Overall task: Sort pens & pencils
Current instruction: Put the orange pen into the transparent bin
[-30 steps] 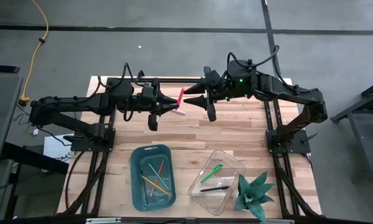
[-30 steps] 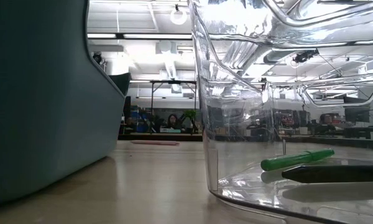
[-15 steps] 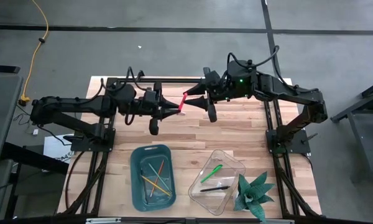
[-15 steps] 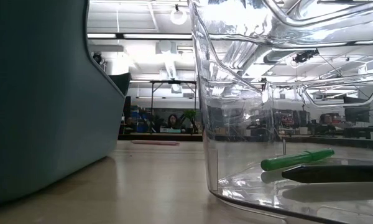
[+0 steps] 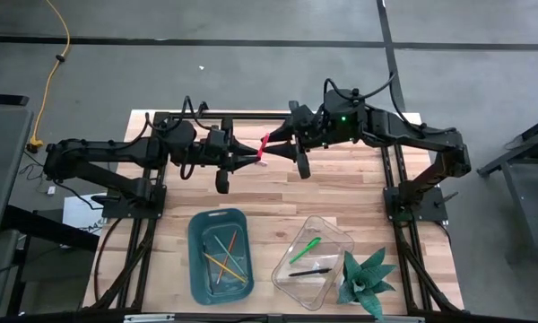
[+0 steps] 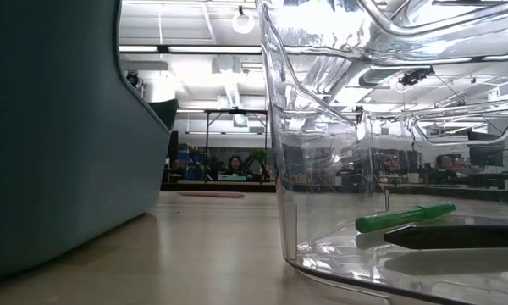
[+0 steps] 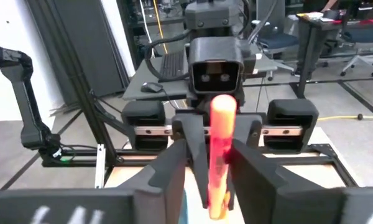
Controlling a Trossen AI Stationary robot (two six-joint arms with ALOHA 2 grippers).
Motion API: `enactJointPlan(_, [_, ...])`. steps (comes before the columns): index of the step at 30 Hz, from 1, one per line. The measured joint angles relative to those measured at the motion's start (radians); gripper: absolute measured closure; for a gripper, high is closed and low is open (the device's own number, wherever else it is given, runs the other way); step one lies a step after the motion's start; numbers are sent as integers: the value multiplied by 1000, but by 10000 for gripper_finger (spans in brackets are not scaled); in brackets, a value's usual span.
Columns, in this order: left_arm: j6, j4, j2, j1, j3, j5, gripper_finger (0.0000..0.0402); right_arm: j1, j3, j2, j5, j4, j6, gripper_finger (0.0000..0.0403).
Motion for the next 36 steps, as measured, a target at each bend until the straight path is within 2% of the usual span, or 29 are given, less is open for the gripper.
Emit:
enactJointPlan(8, [-3,-4,0,-1,0,0,355,-1,0,3,0,1,-12,384])
enactJointPlan(10, [-3,-4,0,-1,0,0,355,-1,0,2,0,1,-14,394])
enactJointPlan(16, [26,-19,0,0,0,37,345,0,0,3,5,-11,-13,386])
enactJointPlan(24, [27,-132,0,1,0,31,245,0,-1,3,7,-50,-6,396])
enactJointPlan(27, [31,-154,-3,1,0,23,220,0,-1,3,-4,-92,9,395])
enactJointPlan(31, [57,-237,-29,36,0,7,214,9,-1,3,-16,-233,27,396])
enactJointPlan(36, [88,-355,-77,89,0,-1,232,55,-1,3,-22,-381,42,396])
